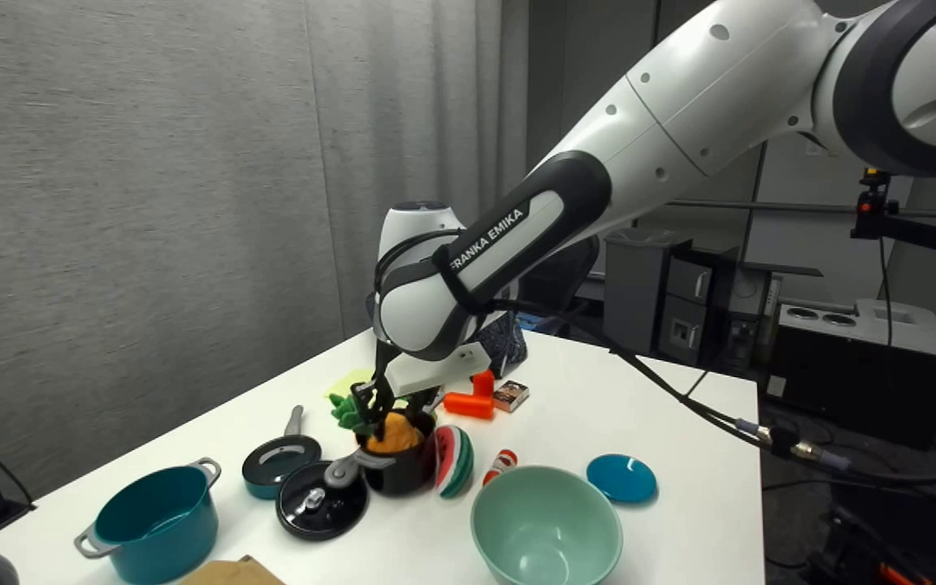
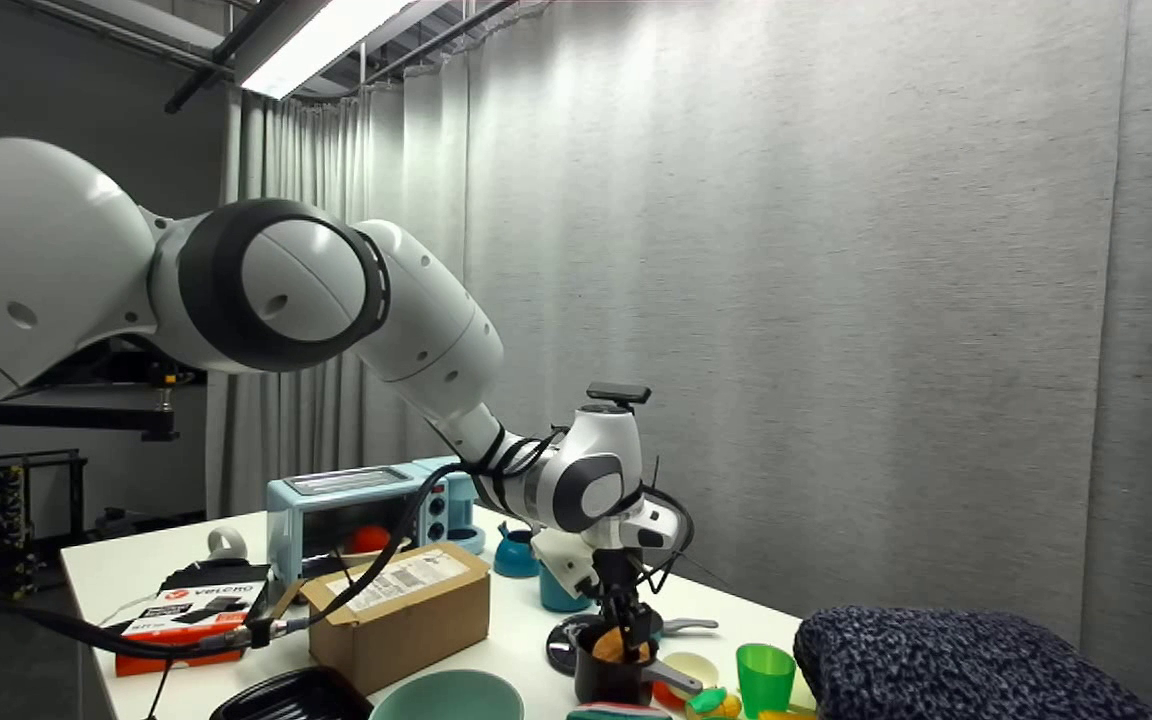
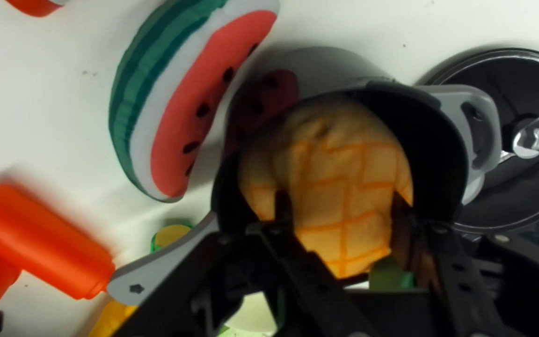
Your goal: Move the pineapple from the pot to the bowl
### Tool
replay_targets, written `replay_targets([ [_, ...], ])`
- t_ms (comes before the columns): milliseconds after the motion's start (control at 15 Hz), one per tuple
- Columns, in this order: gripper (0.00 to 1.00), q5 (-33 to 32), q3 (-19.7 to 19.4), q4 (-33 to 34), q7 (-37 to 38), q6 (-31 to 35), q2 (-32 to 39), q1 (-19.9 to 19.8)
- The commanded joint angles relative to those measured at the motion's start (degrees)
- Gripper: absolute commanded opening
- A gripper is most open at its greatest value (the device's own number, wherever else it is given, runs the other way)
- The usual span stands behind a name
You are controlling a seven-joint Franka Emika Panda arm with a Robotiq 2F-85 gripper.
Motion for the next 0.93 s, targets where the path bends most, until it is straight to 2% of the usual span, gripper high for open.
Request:
replay_targets([
  [0, 0.21, 1.53, -0.31, 2.51, 0.78, -0.3, 1.04, -0.5],
  [133, 0.07, 2.42, 1.13, 2.51, -1.06, -1.37, 0.07, -1.45],
  [267, 0.0, 3.45, 3.14, 2.39, -4.21, -3.21, -1.48, -2.67],
  [400, 0.03, 3.82, 4.29, 2.22, -6.54, -5.48, -3.43, -3.35],
  [533, 0.0, 2.8, 4.31, 1.31, -8.47, -9.3, -6.5, -3.24],
  [600, 0.02, 1.74, 3.74, 0.65, -9.08, -10.84, -8.29, -2.73],
  [867, 0.02, 1.82, 4.97, -5.33, -15.49, -15.06, -17.51, -3.03],
])
